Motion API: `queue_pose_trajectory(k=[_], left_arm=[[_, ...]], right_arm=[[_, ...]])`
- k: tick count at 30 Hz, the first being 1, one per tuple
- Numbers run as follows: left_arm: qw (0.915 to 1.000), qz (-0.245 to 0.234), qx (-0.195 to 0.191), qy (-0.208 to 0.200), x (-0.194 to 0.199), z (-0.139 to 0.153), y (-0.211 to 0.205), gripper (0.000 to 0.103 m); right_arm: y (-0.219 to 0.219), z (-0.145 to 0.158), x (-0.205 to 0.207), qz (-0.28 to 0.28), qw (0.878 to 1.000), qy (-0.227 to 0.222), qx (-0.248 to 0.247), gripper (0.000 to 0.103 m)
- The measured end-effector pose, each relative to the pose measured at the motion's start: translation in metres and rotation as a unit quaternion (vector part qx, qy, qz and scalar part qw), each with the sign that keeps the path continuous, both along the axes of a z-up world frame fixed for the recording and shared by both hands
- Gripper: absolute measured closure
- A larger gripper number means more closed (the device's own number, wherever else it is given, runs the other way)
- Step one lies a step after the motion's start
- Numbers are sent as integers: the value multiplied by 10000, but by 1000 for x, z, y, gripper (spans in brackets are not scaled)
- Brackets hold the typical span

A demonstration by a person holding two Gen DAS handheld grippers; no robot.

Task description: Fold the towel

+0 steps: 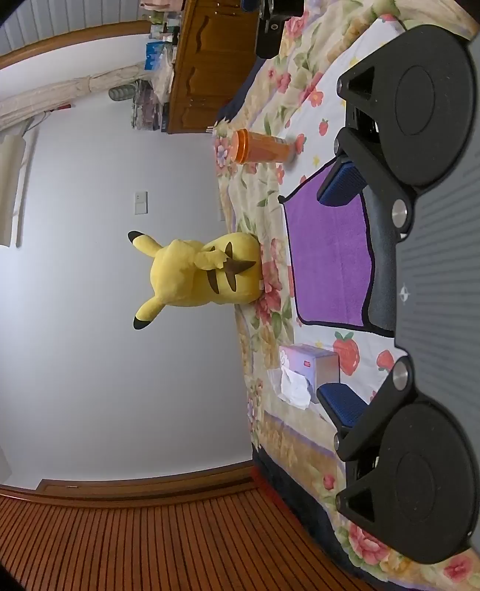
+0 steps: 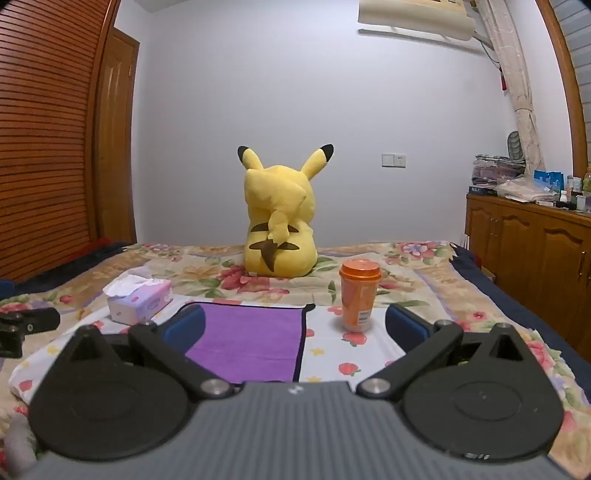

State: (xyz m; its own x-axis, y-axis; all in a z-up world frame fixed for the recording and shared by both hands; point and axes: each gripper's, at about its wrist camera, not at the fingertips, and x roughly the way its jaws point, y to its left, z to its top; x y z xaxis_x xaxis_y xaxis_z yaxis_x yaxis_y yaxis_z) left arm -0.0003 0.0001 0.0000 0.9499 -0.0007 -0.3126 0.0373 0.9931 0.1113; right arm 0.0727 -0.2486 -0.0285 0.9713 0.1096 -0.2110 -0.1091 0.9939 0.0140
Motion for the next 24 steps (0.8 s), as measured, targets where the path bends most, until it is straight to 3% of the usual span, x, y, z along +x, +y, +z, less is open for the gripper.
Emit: queue_pose_trajectory(k=[24], left_arm=[[10000, -2, 9, -16, 0, 0, 0, 0]], right_arm=[[0, 0, 0, -12, 10000, -12, -45, 0]])
